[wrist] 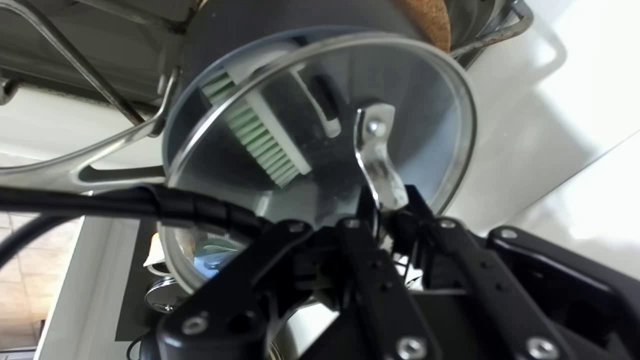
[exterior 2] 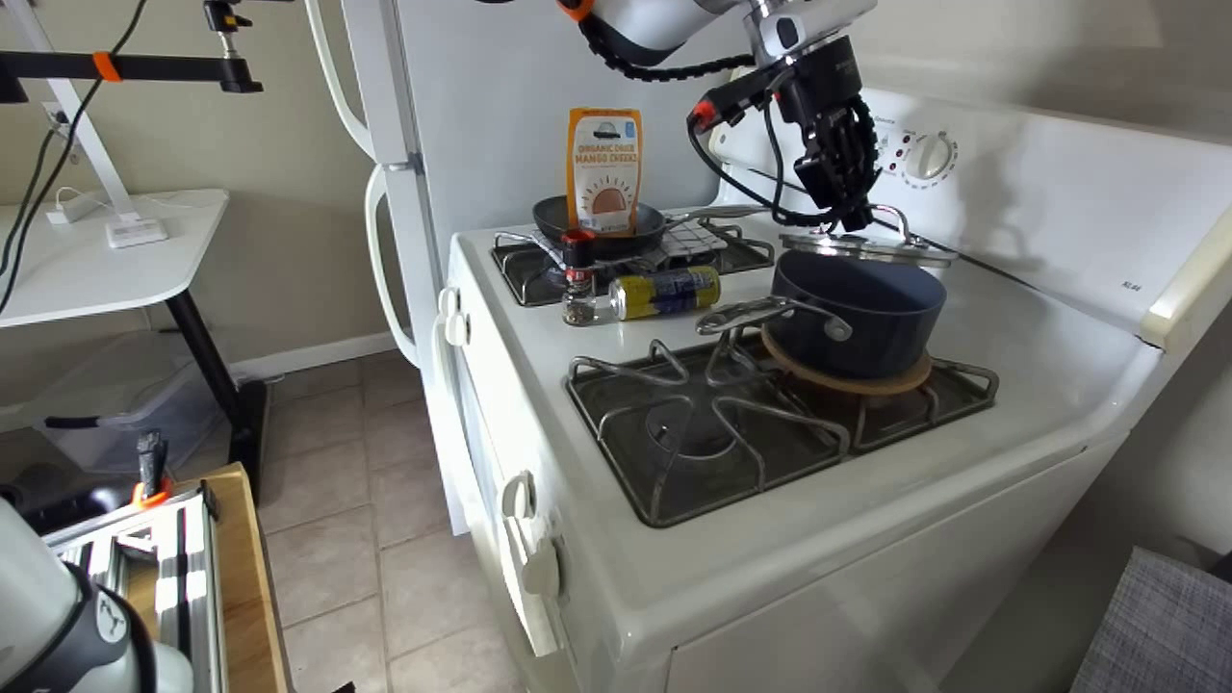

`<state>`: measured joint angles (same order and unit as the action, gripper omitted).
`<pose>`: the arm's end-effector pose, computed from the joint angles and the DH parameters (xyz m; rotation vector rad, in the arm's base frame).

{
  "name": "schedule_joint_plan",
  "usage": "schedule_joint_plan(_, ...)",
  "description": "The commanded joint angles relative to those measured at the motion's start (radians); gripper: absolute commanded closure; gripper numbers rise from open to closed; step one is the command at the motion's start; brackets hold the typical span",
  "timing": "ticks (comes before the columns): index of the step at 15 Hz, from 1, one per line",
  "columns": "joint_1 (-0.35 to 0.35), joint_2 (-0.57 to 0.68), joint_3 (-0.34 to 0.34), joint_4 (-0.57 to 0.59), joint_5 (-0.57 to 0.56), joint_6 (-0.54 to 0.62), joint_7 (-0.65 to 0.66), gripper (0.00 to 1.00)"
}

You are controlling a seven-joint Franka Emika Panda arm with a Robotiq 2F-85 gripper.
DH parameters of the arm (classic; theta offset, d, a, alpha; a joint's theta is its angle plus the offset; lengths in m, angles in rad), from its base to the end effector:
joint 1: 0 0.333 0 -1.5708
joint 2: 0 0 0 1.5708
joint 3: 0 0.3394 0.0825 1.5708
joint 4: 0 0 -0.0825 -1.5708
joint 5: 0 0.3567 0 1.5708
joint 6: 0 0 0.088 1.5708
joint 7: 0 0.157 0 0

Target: Remove the lid from the pot, then place it on the stove

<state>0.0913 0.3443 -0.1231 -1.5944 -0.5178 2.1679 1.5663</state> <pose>0.6785 -0.0515 0.4534 2.2304 -1.7659 0.7395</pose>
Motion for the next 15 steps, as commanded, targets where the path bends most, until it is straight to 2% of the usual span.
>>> schedule_joint_plan(1,-0.004,0.008,0.001,-0.015,0.022,-0.018,-0.024,0.97)
schedule_joint_plan(5,-0.013,0.017,0.000,-0.029,0.029,-0.030,-0.038,0.97)
schedule_joint_plan(6,-0.015,0.015,0.002,-0.034,0.035,-0.030,-0.042,0.63)
schedule_joint_plan(7,-0.015,0.012,0.003,-0.036,0.038,-0.030,-0.050,0.62)
schedule_joint_plan(8,-0.011,0.011,0.005,-0.034,0.041,-0.032,-0.053,0.56)
schedule_joint_plan(14,0.036,0.034,0.002,-0.001,0.000,-0.144,-0.048,0.08)
schedule_joint_plan(15,0.043,0.040,-0.001,0.004,-0.010,-0.160,-0.032,0.19)
